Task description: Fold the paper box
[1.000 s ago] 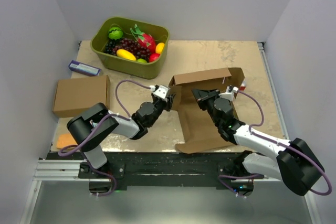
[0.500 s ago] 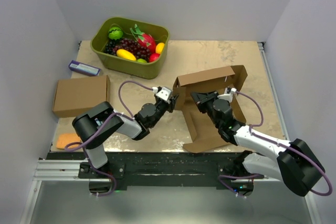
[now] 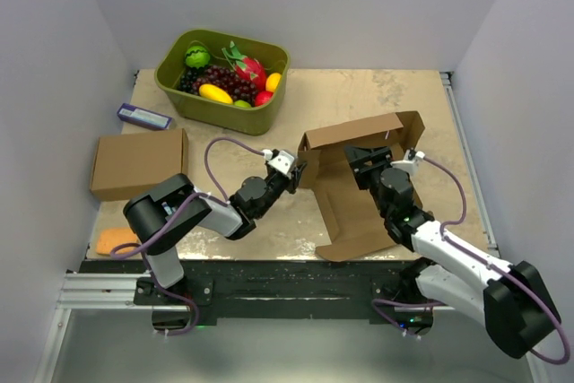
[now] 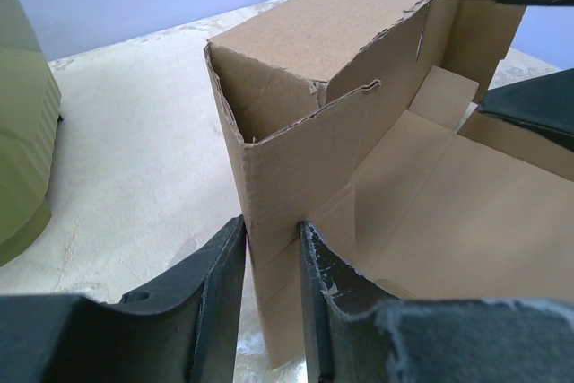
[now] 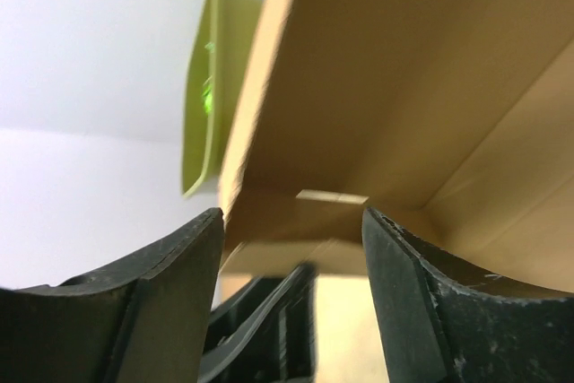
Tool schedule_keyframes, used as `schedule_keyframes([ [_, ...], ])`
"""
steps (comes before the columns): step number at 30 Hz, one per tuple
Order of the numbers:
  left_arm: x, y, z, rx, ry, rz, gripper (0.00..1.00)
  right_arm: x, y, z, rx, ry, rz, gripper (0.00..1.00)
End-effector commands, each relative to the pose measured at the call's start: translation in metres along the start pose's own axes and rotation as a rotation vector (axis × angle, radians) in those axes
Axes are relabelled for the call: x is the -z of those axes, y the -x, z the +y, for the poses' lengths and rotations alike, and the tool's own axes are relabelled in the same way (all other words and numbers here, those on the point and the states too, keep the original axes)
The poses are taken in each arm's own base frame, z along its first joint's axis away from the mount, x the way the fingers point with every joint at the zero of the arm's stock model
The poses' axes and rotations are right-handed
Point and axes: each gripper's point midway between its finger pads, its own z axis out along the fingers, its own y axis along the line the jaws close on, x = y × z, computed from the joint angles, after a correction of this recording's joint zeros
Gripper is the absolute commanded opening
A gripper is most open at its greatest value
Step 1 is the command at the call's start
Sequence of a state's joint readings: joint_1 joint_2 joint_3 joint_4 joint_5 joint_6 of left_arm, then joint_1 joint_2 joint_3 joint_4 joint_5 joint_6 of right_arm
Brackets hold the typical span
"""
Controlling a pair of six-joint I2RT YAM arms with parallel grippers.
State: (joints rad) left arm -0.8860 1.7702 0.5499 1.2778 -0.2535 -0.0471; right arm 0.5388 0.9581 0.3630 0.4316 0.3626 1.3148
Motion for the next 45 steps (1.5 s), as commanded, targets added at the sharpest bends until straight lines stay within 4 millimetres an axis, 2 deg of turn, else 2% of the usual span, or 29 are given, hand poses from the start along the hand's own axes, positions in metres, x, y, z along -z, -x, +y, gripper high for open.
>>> schedule_keyframes([
  [1, -0.002, 0.024, 0.001, -0.016, 0.003, -0.085, 0.28, -0.014, 0.018, 0.021, -0.009, 0.068, -0.031, 0.69],
  [9, -0.001, 0.024, 0.003, -0.021, 0.008, -0.082, 0.28, -0.026, 0.04, 0.038, 0.003, 0.124, -0.075, 0.69],
  [15, 0.0, 0.023, 0.003, -0.022, 0.008, -0.079, 0.28, -0.04, 0.046, 0.035, -0.003, 0.114, -0.067, 0.68],
  [16, 0.0, 0.023, 0.003, -0.022, 0.007, -0.079, 0.28, -0.047, 0.048, 0.028, -0.002, 0.097, -0.07, 0.68],
  [19, -0.001, 0.024, 0.002, -0.021, 0.005, -0.081, 0.28, -0.058, 0.057, 0.031, -0.009, 0.119, -0.073, 0.64],
  [21, -0.001, 0.024, 0.002, -0.022, 0.005, -0.078, 0.27, -0.069, 0.057, 0.031, 0.022, 0.116, -0.059, 0.59],
  [24, -0.002, 0.024, 0.001, -0.022, -0.001, -0.08, 0.27, -0.077, 0.056, 0.033, 0.069, 0.111, -0.048, 0.44],
  [25, -0.003, 0.025, 0.001, -0.022, 0.0, -0.081, 0.27, -0.078, 0.056, 0.033, 0.078, 0.116, -0.049, 0.32],
  [31, -0.013, 0.026, -0.006, -0.022, -0.022, -0.085, 0.27, -0.079, 0.046, 0.017, 0.072, 0.087, -0.013, 0.01],
  [36, -0.022, 0.03, -0.01, -0.008, -0.033, -0.098, 0.27, -0.071, 0.041, 0.004, 0.035, 0.062, -0.003, 0.0],
  [38, -0.024, 0.029, -0.011, 0.001, -0.035, -0.098, 0.27, -0.066, 0.041, -0.007, 0.02, 0.025, -0.019, 0.0],
  [45, -0.027, 0.043, -0.022, 0.049, -0.084, -0.142, 0.27, -0.049, 0.03, -0.013, 0.006, -0.009, -0.021, 0.0],
])
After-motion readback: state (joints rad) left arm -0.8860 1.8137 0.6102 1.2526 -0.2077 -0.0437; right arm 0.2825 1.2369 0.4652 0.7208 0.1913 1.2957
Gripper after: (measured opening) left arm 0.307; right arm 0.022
